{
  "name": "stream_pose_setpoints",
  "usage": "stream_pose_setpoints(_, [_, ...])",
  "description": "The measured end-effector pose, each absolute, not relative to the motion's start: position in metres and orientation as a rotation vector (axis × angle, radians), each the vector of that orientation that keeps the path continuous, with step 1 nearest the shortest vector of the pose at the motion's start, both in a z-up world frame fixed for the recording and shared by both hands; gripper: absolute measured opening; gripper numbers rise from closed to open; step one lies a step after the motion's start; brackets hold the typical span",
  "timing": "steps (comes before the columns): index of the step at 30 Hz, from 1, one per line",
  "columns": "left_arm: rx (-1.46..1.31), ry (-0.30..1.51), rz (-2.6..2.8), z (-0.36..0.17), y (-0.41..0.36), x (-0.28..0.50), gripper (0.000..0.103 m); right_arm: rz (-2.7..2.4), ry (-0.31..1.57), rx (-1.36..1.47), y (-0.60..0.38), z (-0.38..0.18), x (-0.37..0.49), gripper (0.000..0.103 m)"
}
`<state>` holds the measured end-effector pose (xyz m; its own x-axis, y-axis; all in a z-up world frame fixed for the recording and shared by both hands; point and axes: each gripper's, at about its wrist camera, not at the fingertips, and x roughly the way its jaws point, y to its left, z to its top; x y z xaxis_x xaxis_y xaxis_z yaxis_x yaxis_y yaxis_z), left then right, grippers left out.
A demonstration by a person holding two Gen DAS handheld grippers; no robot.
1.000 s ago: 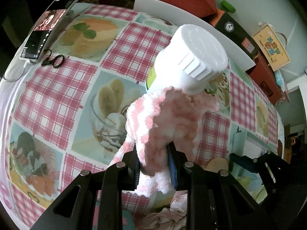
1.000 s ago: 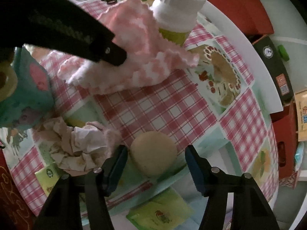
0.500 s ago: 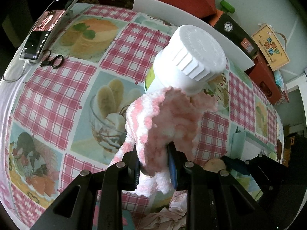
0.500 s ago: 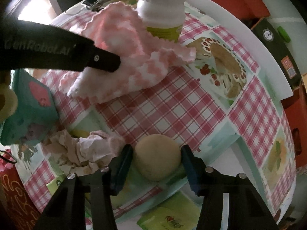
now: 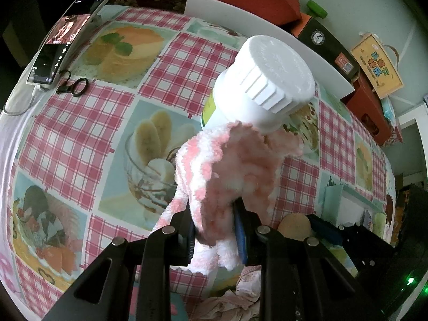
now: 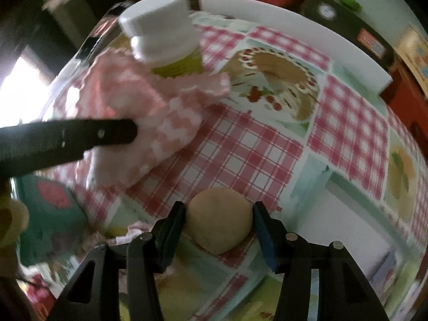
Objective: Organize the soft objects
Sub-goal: 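Grasp the beige round sponge with the right gripper and lift it while the left gripper holds the towel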
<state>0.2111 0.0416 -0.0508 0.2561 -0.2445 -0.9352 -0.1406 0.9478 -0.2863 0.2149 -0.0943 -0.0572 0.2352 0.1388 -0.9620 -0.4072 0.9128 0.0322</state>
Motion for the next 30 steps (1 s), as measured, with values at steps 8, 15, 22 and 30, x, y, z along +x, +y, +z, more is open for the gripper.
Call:
stream_pose_setpoints(8, [-0.338, 1.311, -0.077, -0.049, 0.043, 0.212, 0.026, 0.334, 1.269, -0.081, -0.112, -0.048, 0.218, 0.055])
stream_pose_setpoints(15, [-0.337, 1.292, -0.074, -0.043, 0.044, 0.209, 0.026, 0.308, 1.196, 0.063, -0.131, -0.031, 0.202, 0.054])
stream_pose_setpoints(22, [-0.342, 1.259, -0.080, -0.031, 0.046, 0.205, 0.025, 0.297, 1.131, 0.106, -0.125, -0.010, 0.179, 0.054])
stream_pose_setpoints(30, [-0.355, 1.203, -0.129, -0.009, 0.041, 0.199, 0.024, 0.265, 1.056, 0.134, -0.128, 0.009, 0.153, 0.054])
